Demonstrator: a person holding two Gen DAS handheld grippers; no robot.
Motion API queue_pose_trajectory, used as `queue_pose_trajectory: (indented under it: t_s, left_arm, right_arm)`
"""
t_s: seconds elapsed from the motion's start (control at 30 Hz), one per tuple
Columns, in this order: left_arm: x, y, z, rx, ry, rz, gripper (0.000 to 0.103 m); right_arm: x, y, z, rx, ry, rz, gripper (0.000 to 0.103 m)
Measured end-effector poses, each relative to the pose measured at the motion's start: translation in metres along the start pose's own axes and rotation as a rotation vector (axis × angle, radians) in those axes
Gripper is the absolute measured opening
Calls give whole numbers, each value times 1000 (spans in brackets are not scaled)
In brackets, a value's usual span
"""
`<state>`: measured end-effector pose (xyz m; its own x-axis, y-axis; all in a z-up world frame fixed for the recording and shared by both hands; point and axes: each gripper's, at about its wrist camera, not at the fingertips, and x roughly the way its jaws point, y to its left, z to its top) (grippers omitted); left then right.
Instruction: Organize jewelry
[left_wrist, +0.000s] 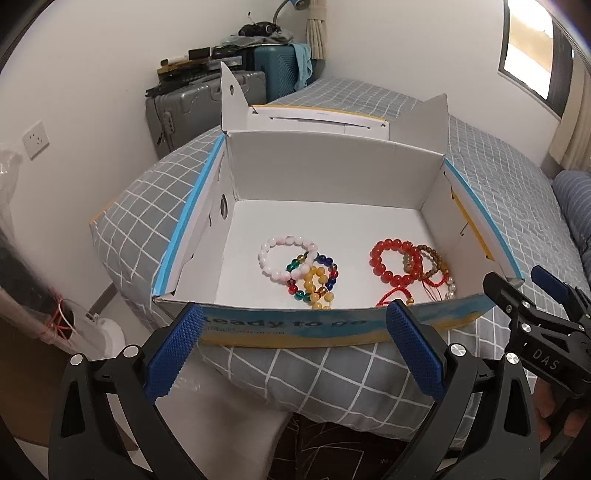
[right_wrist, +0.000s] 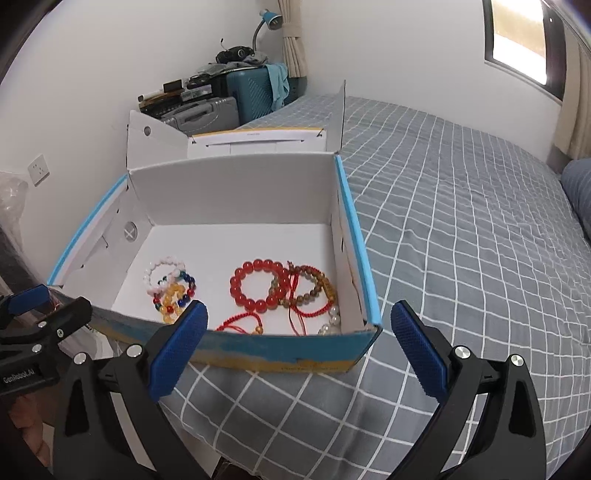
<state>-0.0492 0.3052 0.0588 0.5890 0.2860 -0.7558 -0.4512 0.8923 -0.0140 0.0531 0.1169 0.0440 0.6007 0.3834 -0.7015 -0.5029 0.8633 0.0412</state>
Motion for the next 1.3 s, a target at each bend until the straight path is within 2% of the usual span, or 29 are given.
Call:
queue_pose_trajectory:
  t_s: [0.7,1.03,1.3]
  left_arm:
    - [-1,-2,-5,2,-5,8,97]
    - [0,0,-8,-5,19,-4,97]
    - [0,1,-6,-8,3,3,97]
  right_arm:
    - [-1,1,-10,16,65,9,96]
    - [-4,4,-11,11,71,9,96]
    - [-2,4,-13,7,81,9,96]
